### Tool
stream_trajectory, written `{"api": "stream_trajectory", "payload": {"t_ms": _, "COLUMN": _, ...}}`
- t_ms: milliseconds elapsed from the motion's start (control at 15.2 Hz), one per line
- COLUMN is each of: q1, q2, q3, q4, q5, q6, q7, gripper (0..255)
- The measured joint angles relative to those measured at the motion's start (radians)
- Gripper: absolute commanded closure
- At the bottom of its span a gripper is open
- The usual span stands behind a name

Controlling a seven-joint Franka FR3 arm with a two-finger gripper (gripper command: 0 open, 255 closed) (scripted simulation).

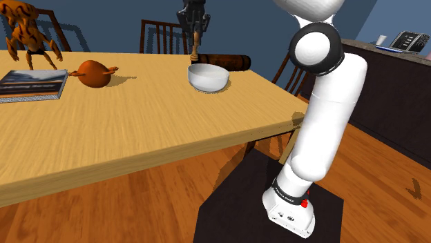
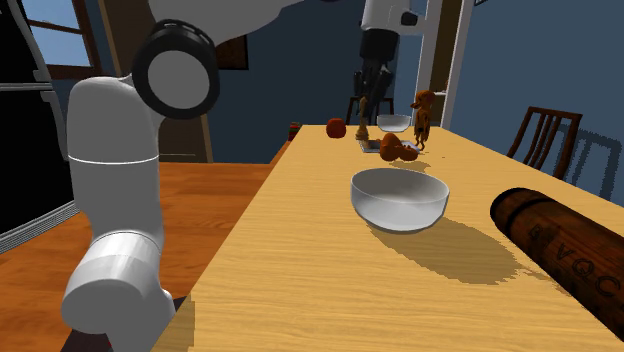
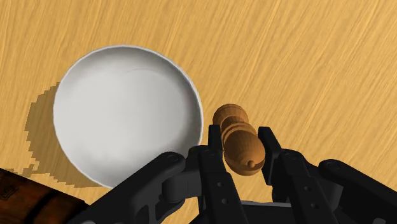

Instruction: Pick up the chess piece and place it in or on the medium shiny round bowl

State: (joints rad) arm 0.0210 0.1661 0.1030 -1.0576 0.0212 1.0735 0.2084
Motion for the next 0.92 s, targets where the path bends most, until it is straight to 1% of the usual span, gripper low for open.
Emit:
{"api": "stream_trajectory", "payload": {"t_ms": 330, "q1": -0.074, "q2": 0.068, "q3": -0.047, "q4": 0.131, "q5": -0.016, "q6": -0.066, "q7": -0.128, "gripper": 255}}
{"api": "stream_trajectory", "payload": {"t_ms": 462, "q1": -0.104, "q2": 0.110, "q3": -0.064, "q4": 0.204, "q5": -0.022, "q6": -0.098, "q7": -0.177, "gripper": 255}}
{"api": "stream_trajectory", "payload": {"t_ms": 528, "q1": -0.128, "q2": 0.142, "q3": -0.076, "q4": 0.262, "q5": -0.026, "q6": -0.123, "q7": -0.214, "gripper": 255}}
{"api": "stream_trajectory", "payload": {"t_ms": 594, "q1": -0.139, "q2": 0.146, "q3": -0.080, "q4": 0.264, "q5": -0.027, "q6": -0.122, "q7": -0.230, "gripper": 255}}
{"api": "stream_trajectory", "payload": {"t_ms": 726, "q1": -0.147, "q2": 0.095, "q3": -0.084, "q4": 0.151, "q5": -0.027, "q6": -0.061, "q7": -0.243, "gripper": 255}}
{"api": "stream_trajectory", "payload": {"t_ms": 924, "q1": -0.150, "q2": 0.047, "q3": -0.085, "q4": 0.033, "q5": -0.026, "q6": 0.010, "q7": -0.247, "gripper": 255}}
